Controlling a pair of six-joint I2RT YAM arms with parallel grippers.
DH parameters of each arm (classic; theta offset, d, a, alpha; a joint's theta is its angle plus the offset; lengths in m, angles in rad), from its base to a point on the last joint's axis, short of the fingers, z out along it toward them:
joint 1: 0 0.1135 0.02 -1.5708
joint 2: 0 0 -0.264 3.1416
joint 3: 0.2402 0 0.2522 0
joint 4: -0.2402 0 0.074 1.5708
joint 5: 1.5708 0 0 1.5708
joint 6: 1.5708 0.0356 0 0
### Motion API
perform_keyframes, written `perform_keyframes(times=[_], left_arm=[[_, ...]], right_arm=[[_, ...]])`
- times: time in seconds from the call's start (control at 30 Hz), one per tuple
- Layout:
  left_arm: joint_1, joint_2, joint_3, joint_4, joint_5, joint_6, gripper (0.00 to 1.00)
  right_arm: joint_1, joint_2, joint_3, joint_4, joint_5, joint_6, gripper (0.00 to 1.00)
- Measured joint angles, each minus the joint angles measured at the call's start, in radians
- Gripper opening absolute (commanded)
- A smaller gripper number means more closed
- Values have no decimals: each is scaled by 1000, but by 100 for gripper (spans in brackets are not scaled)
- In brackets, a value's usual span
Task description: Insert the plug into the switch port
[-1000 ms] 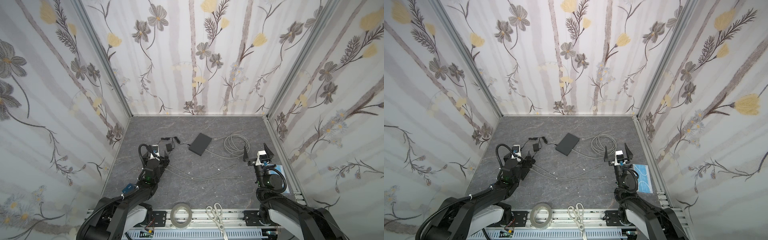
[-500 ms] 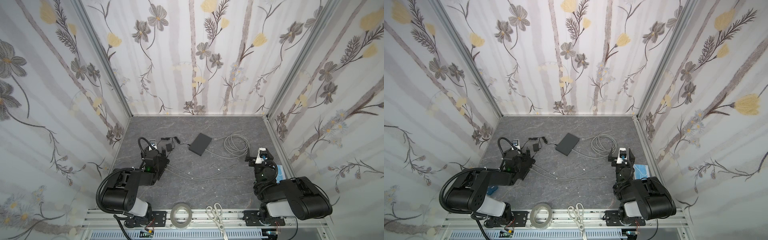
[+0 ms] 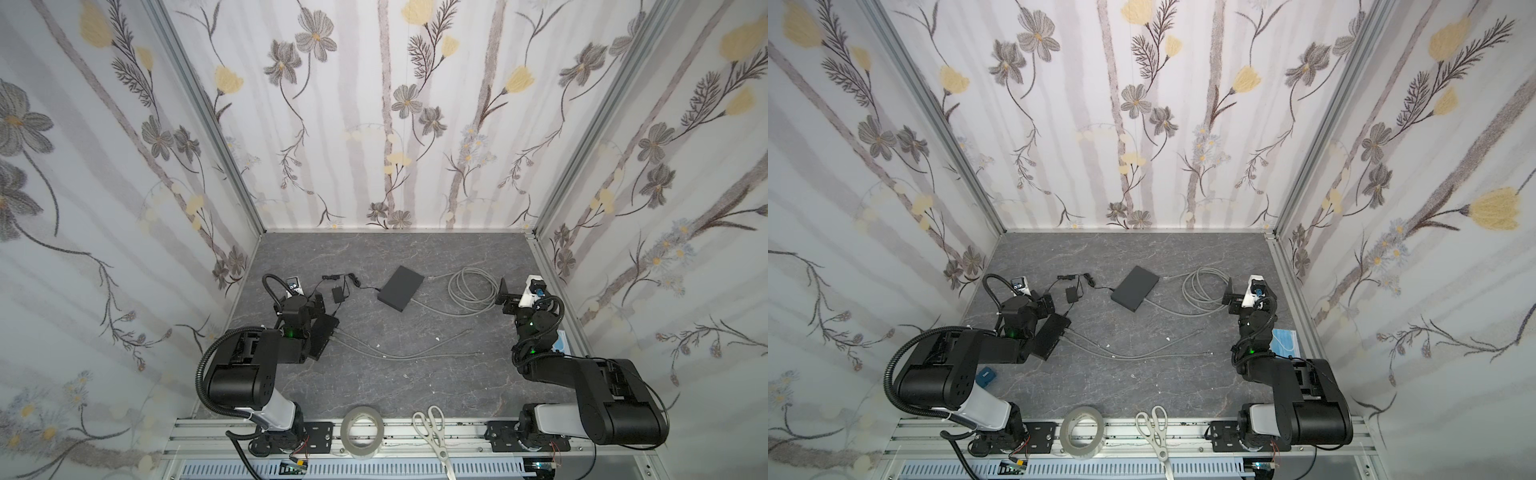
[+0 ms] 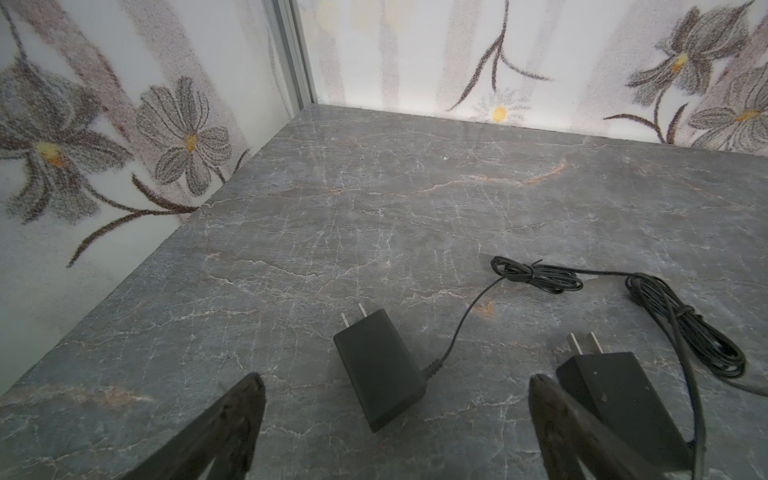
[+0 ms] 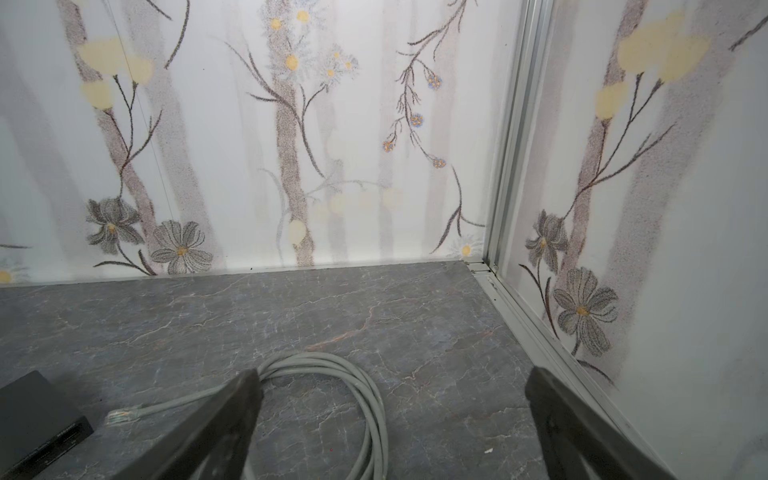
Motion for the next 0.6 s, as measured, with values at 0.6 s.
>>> perform_keyframes(times=[0.6], left_arm=[[17,-5,10,22,247,63,100]], right_arm=[[3,-6,-5,53,-49,-14,100]])
